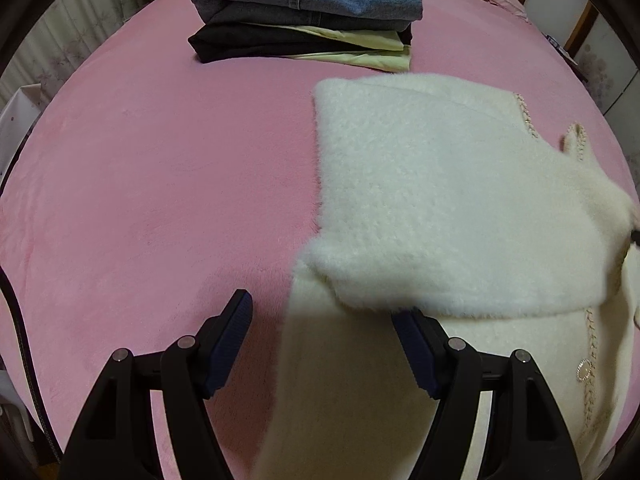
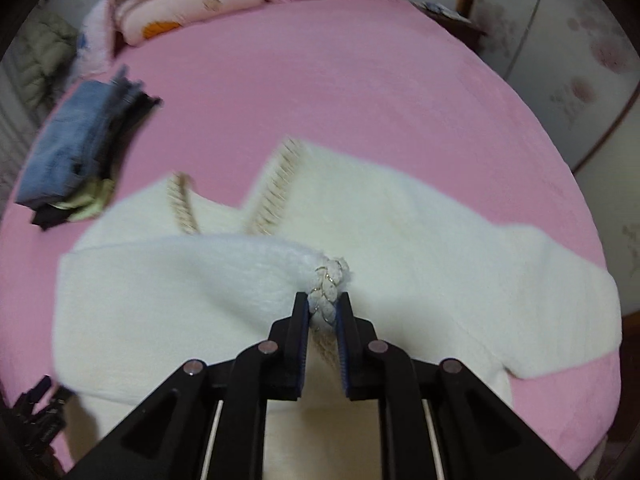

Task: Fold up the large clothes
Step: 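Fold the front panel over toward the cardigan center, then open the right tool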

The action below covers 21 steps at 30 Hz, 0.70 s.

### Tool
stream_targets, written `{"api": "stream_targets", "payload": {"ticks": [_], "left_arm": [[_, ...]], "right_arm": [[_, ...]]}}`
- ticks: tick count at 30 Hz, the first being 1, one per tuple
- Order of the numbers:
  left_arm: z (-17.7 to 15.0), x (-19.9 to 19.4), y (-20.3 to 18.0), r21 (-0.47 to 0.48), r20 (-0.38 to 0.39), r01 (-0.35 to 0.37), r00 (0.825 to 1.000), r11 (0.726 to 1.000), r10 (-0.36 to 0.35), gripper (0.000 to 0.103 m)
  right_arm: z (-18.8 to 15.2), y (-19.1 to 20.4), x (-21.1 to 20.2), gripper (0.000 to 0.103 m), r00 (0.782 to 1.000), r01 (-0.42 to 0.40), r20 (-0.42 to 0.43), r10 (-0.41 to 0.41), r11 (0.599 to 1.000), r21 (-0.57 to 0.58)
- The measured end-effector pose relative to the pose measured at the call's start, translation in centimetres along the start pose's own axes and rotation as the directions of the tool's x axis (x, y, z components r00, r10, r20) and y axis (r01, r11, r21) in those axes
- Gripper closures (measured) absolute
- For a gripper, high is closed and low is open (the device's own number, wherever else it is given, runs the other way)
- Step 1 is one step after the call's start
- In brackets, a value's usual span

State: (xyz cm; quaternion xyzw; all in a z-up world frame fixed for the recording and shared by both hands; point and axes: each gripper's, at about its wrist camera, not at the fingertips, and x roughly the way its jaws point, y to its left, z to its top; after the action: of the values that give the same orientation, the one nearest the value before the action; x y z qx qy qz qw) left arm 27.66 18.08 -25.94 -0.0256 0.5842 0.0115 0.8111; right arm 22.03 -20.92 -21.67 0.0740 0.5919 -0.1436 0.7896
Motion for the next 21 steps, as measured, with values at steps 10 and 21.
{"api": "stream_targets", "payload": {"ticks": [10, 21], "left_arm": [[0.6, 1.5, 0.1, -0.031, -0.012, 0.0, 1.0, 1.0, 0.0, 0.032], [0.6, 1.8, 0.7, -0.063, -0.006, 0.003, 1.0, 0.998, -0.004, 0.032]], "right_arm": [[-4.4, -7.0, 3.4, 0.081, 0.964, -0.216, -0.109, 0.244, 0.952, 0.216], [-5.1, -6.1, 5.4, 0.069, 0.927, -0.341, -0.069, 0.37, 0.903, 0.261]]}}
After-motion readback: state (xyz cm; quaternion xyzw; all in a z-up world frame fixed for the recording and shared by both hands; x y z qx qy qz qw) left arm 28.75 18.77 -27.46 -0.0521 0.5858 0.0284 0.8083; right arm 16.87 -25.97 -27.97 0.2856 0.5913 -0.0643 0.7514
